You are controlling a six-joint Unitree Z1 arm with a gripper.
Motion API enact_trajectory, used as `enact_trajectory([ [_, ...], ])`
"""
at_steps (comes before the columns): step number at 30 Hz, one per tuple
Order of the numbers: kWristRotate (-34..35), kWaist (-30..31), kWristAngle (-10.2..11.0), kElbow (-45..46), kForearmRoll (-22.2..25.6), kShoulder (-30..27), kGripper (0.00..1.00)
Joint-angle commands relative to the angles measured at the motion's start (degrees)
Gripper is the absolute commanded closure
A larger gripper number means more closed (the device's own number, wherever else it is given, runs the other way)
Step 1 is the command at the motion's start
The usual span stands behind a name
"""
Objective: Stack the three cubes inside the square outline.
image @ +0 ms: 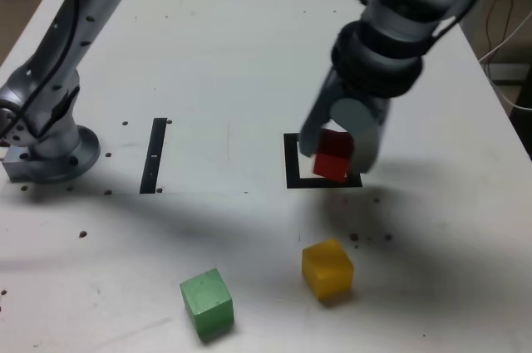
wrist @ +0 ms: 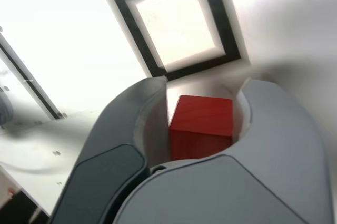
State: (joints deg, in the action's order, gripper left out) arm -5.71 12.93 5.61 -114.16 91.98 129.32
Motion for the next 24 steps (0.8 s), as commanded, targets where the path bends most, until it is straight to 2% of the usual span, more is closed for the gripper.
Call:
enact_trajectory([
  [1, 0.60, -1.49, 0.29, 1.94, -0.21, -1.69, 0.71],
  [4, 1.39, -3.46, 0.10, 3.80, -1.38, -2.84, 0.71],
  [13, 2.88, -8.64, -2.87, 10.44, -7.85, -5.93, 0.71],
  [24, 4.32, -10.03, -4.59, 15.48, -12.98, -7.27, 0.71],
])
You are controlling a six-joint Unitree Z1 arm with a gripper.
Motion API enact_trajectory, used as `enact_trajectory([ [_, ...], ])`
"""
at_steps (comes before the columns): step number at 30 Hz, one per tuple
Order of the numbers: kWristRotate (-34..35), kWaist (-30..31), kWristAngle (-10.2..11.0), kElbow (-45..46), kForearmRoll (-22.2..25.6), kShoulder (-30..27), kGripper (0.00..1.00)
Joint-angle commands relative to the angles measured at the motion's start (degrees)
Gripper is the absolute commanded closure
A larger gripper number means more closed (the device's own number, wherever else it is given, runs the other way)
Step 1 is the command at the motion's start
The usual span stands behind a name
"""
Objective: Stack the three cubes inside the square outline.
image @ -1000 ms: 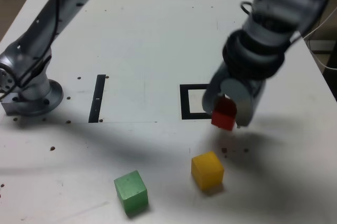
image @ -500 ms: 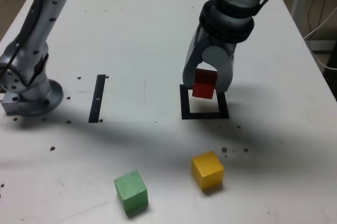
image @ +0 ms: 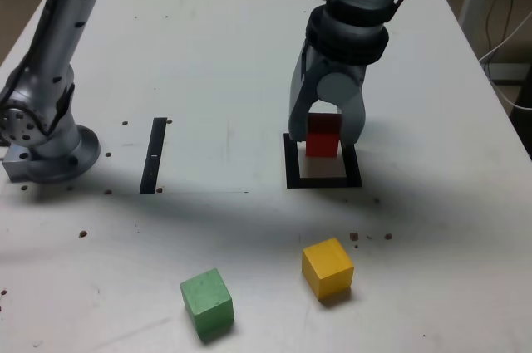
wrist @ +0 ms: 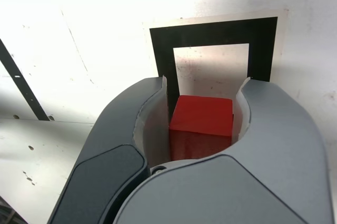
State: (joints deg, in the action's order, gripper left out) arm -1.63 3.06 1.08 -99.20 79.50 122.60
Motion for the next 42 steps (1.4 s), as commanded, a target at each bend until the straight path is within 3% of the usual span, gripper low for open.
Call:
enact_trajectory([
  [1, 0.39, -0.18, -0.10, 0.86, -0.85, -0.59, 0.71],
  [28, 2.18, -0.63, 0.14, 6.46, -8.09, 0.92, 0.70],
  [30, 1.89, -0.74, 0.22, 6.80, -8.80, 1.11, 0.61],
  [34, 0.92, -0.86, 0.26, 7.50, -10.48, 1.18, 0.20],
  [36, 0.65, -0.86, 0.24, 7.65, -10.92, 1.16, 0.06],
  [42, 0.57, -0.86, 0.28, 7.91, -11.29, 0.96, 0.01],
])
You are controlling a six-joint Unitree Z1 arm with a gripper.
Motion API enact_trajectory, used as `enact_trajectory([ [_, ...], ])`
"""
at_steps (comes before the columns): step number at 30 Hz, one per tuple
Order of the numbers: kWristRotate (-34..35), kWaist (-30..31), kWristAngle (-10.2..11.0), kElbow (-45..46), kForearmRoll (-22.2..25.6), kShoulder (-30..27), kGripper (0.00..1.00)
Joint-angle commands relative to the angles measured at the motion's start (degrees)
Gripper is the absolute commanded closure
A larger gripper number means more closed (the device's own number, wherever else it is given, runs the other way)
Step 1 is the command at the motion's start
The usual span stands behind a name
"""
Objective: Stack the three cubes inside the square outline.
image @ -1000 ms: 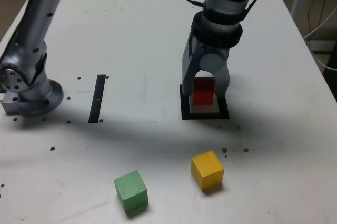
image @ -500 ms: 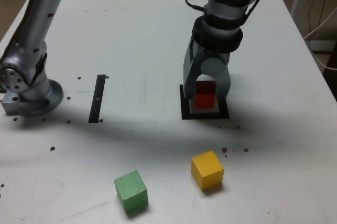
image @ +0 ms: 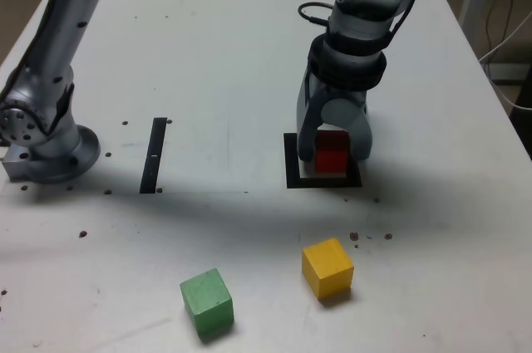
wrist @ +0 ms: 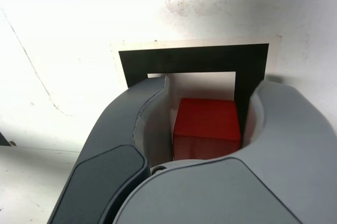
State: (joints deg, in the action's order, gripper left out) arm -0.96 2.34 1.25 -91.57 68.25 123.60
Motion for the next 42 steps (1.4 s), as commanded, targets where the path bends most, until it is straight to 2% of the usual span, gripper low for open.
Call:
enact_trajectory([
  [1, -0.09, -0.14, 0.12, 0.39, -0.12, -0.11, 0.01],
  [11, 0.34, -0.14, 1.00, 3.75, -1.63, -2.70, 0.01],
  [20, 1.05, 1.05, 5.75, 4.30, 1.01, -8.45, 0.00],
  [27, 1.49, 4.78, 8.40, 0.18, 5.92, -9.38, 0.00],
  [33, 1.75, 10.62, 8.40, -4.70, 10.37, -8.88, 0.00],
  [42, 3.93, 18.28, 7.01, -9.38, 13.52, -7.33, 0.00],
])
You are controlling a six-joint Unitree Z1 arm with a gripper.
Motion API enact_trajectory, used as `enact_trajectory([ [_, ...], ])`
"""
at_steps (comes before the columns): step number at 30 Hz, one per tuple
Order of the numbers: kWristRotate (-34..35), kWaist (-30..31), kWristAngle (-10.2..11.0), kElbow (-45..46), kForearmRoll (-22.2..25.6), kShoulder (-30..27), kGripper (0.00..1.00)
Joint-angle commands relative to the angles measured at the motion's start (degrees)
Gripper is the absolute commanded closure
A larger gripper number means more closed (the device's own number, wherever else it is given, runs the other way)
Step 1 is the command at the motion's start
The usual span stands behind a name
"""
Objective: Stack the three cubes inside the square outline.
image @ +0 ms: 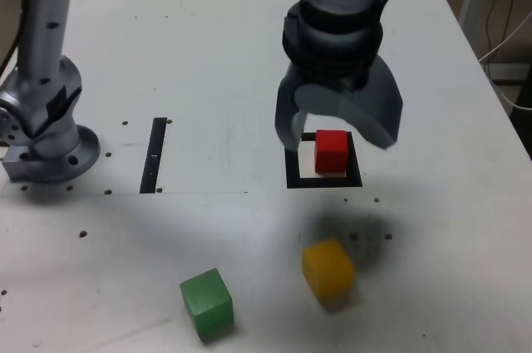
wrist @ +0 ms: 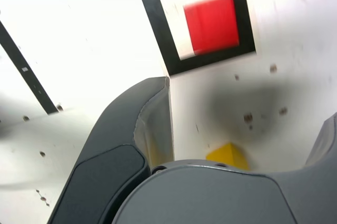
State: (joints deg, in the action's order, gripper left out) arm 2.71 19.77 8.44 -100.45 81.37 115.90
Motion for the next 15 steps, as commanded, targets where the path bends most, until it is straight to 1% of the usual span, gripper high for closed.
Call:
enact_trajectory([
  [1, 0.48, 1.62, -0.30, -0.76, 0.62, 0.52, 0.00],
  [10, 0.95, 9.29, -1.62, -0.66, 0.65, 1.99, 0.01],
  [15, -0.69, 11.78, -2.53, -0.48, 0.24, 2.69, 0.01],
])
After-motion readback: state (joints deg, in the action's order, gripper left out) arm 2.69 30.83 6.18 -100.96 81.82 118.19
